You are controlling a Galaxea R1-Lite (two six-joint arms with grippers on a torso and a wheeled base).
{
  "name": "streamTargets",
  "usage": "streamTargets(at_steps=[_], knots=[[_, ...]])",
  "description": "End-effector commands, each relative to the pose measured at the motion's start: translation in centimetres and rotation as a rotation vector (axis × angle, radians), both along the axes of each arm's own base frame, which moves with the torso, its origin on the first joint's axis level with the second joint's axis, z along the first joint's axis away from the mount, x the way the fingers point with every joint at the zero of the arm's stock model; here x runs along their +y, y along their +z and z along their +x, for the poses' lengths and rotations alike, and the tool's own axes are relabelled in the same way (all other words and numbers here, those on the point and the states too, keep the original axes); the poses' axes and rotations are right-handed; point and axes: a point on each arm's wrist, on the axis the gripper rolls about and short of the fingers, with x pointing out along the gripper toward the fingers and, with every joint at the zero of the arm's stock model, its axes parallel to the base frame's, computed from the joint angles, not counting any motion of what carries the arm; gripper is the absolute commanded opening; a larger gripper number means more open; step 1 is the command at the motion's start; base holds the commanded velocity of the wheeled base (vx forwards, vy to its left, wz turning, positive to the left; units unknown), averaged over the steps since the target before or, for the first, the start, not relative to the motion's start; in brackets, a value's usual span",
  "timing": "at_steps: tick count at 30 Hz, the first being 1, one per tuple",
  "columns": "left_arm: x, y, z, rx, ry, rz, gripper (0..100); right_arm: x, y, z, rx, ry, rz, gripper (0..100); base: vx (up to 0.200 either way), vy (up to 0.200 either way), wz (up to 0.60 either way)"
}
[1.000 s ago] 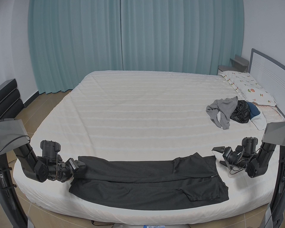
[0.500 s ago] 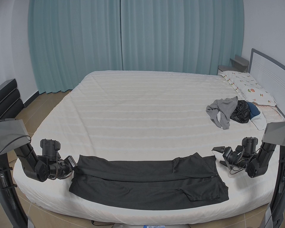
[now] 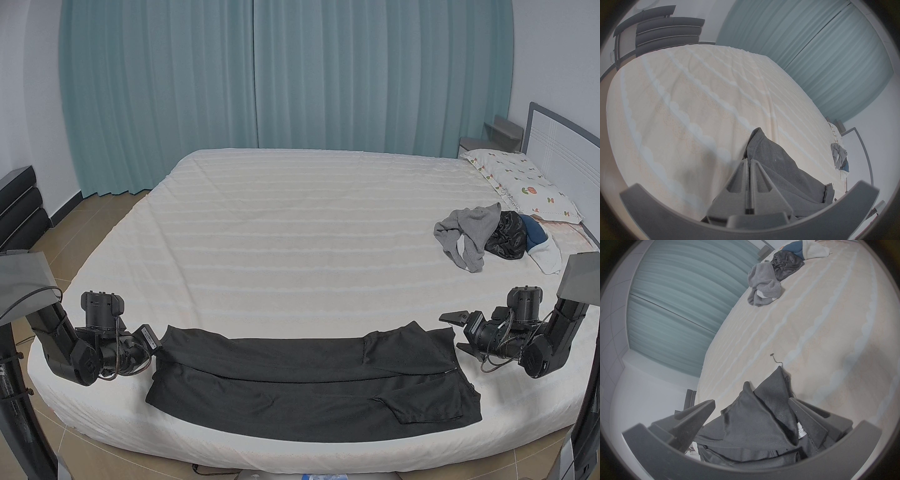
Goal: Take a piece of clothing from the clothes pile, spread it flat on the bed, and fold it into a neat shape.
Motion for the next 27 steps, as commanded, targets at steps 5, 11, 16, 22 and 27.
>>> streamTargets(at_steps=[5, 11, 16, 22, 27], knots=[[-0.1, -0.4, -0.1, 0.017, -0.005, -0.001, 0, 0.3, 0.1, -0.3, 0.005, 0.009, -0.002, 100, 0.000, 0.000, 0.00], [0.3, -0.3, 0.0, 0.007, -0.009, 0.018, 100, 0.2, -0.3, -0.1, 0.014, 0.006, -0.002, 100, 0.000, 0.000, 0.00], [0.8, 0.2, 1.6, -0.044, -0.003, -0.006, 100, 0.2, -0.5, 0.1, 0.019, 0.006, -0.002, 100, 0.000, 0.000, 0.00], [0.1, -0.8, 4.8, -0.074, 0.018, -0.067, 100, 0.3, -1.0, 0.2, 0.028, 0.010, -0.002, 100, 0.000, 0.000, 0.00], [-0.5, -1.4, 5.8, -0.076, 0.007, -0.079, 100, 0.3, -1.2, 0.4, 0.031, 0.010, -0.002, 100, 0.000, 0.000, 0.00]])
